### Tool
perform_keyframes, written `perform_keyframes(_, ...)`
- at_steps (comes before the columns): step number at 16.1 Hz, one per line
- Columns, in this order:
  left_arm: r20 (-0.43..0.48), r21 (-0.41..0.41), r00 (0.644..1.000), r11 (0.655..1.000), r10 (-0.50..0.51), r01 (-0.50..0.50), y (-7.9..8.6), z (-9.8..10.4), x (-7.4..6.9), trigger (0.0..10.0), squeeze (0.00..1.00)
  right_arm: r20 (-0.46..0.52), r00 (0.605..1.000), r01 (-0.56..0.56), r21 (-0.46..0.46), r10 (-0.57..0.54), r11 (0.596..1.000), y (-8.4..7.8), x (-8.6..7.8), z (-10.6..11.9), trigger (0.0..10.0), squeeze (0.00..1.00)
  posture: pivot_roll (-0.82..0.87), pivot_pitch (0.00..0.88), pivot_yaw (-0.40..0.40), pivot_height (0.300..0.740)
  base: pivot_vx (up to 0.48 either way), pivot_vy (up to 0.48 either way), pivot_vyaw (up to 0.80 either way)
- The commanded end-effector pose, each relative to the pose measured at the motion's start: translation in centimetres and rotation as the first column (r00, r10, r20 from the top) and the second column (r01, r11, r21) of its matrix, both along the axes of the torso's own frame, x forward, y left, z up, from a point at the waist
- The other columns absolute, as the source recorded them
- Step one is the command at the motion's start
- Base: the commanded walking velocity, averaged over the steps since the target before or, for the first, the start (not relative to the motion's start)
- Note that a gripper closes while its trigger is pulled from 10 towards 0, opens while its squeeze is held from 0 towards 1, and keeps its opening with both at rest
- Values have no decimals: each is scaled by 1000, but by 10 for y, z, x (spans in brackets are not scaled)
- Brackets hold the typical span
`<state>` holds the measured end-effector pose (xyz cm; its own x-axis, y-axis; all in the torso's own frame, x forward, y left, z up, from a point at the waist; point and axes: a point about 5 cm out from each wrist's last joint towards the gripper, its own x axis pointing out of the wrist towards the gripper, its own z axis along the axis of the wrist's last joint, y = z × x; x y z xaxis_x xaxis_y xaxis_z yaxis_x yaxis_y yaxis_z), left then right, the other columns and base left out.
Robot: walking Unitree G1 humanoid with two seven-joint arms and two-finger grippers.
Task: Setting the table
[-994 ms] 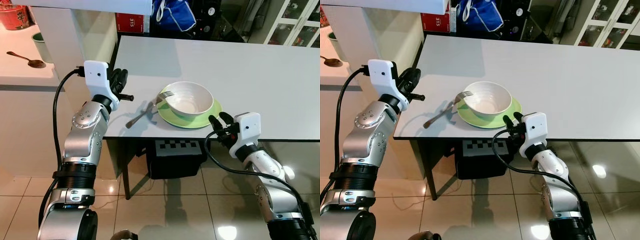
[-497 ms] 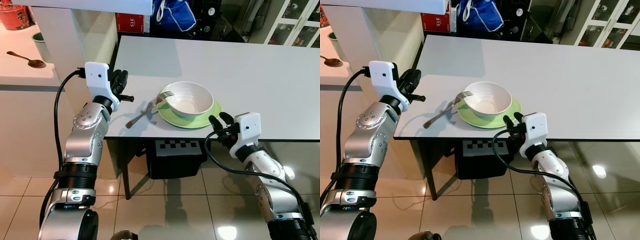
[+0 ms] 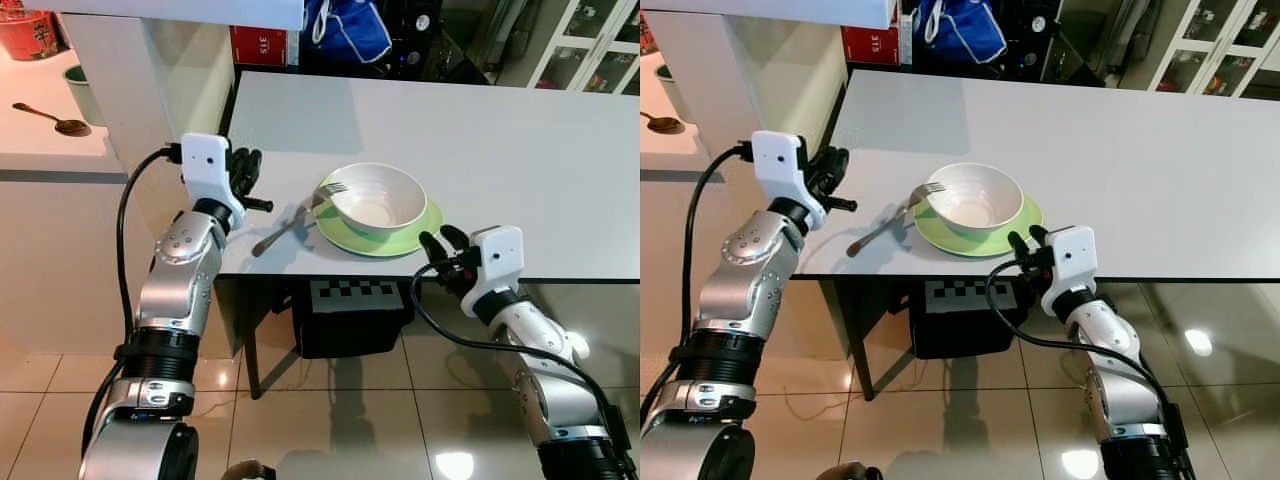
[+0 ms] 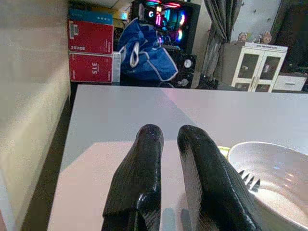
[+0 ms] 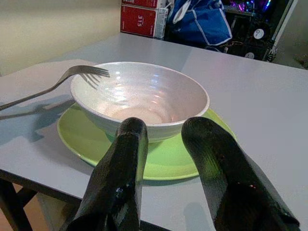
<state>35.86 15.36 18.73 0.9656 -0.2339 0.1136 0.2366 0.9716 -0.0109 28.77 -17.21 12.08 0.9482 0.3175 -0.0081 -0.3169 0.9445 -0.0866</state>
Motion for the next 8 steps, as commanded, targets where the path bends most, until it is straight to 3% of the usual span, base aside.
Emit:
perform_keyframes(1, 0, -10, 1000, 1000, -3, 3, -1, 1, 2, 10000, 0, -5, 1000, 17, -8, -17, 1000, -4, 0, -1, 10000, 0, -11, 0, -36, 740, 0, 480, 0)
perform_keyframes(8, -21, -18, 1000, 1000, 0, 0, 4, 0, 4, 10000, 0, -11, 1000, 14, 1, -14, 1000, -2, -2, -4, 10000, 0, -10, 0, -29, 740, 0, 480, 0)
